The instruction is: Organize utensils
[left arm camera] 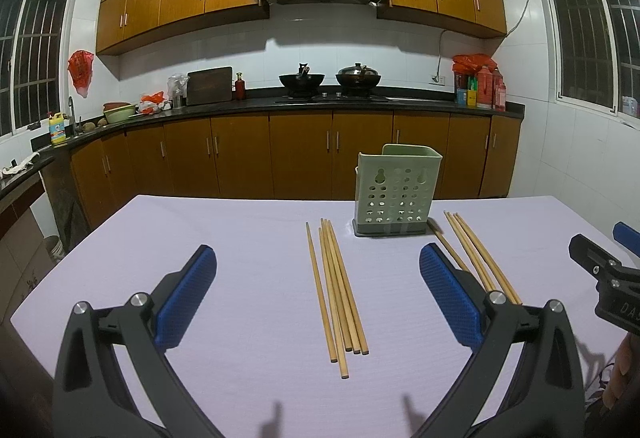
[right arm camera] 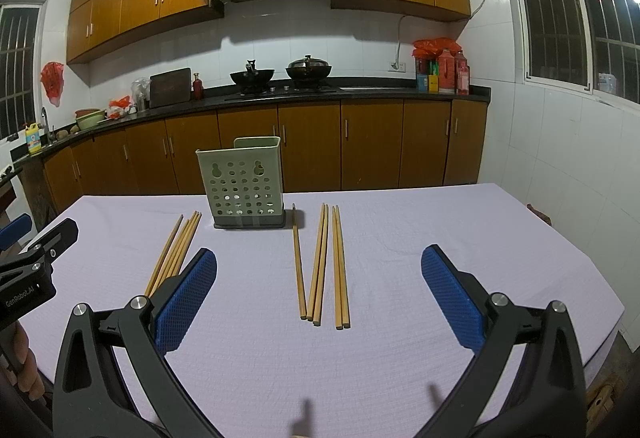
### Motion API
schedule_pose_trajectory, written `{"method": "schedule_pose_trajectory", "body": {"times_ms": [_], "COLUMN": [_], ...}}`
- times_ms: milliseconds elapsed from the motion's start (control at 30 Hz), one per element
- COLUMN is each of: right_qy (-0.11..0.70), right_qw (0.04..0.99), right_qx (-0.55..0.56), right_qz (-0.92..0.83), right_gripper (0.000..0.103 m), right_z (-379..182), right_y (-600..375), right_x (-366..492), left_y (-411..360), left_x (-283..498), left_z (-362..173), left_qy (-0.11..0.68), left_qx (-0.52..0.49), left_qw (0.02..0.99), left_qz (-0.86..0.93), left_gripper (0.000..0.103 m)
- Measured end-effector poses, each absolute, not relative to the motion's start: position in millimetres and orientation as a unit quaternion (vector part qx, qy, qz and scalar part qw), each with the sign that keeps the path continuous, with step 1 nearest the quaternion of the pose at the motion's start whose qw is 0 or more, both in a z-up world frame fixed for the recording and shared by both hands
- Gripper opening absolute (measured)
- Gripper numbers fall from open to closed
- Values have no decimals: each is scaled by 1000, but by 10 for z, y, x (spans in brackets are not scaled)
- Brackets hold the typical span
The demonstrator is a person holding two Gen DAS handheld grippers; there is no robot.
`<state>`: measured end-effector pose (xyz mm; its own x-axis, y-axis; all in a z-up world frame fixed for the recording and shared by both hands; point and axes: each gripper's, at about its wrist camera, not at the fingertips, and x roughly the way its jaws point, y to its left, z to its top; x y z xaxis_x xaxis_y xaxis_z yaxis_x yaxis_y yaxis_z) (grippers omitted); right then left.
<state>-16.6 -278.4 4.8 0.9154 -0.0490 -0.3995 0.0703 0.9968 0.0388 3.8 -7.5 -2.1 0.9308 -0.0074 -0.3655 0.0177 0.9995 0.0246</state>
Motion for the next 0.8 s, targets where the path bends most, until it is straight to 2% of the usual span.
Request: {"method": "schedule_pose_trajectory", "body": {"times_ms": [800], "right_qy": [203], "right_qw": [978], "right_qx": [27], "right_qz": [-30], "right_gripper": [101], "right_z": [44], "right_y": [-2783], "right_x": [-172], "left_y": [-115], "left_x": [-17], "left_z": [2], "left_qy": [187], "left_qx": [15], "left_qw": [982], "left_qz": [-8], "left_gripper": [99]}}
